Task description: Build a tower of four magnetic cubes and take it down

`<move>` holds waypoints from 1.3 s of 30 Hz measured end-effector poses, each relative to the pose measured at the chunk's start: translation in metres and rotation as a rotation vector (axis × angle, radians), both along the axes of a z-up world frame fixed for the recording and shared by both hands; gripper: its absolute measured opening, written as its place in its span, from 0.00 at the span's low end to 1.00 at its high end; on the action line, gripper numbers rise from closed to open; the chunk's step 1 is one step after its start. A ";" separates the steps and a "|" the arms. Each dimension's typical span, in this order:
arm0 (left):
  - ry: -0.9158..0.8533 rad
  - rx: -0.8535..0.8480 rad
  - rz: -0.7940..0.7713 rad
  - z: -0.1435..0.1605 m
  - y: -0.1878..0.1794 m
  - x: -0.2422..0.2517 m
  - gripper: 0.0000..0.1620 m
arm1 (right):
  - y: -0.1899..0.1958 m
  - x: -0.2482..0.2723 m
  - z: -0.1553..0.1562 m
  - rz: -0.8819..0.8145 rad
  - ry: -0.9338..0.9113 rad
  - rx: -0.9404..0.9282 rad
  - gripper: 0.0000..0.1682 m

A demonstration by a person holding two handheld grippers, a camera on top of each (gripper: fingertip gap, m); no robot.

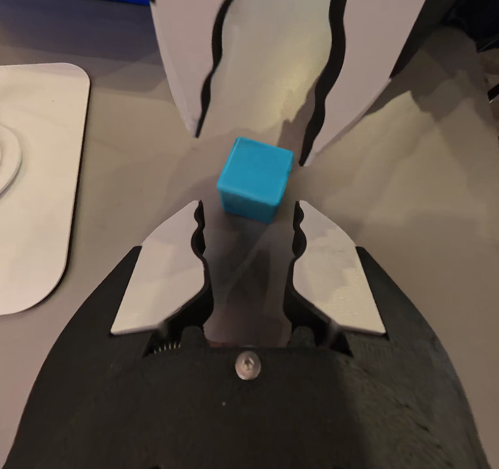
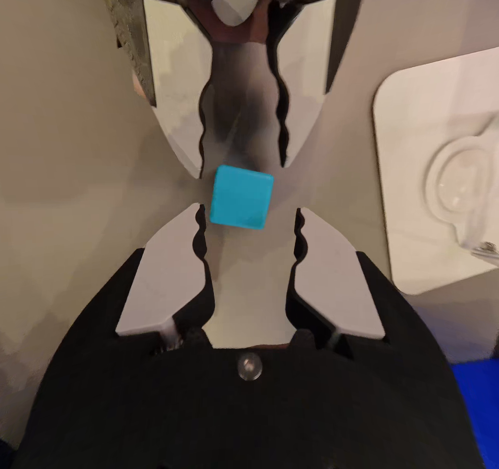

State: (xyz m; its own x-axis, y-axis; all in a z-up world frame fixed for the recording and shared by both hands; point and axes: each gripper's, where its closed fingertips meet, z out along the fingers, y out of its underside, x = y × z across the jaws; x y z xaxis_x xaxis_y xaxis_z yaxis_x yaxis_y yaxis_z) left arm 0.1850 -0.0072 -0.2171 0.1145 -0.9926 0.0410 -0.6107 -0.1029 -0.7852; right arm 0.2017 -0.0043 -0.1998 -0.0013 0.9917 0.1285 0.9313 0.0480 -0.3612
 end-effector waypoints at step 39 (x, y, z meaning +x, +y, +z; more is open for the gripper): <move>0.069 0.082 0.186 -0.009 0.042 -0.033 0.18 | 0.172 0.324 0.051 -0.969 0.022 0.144 0.30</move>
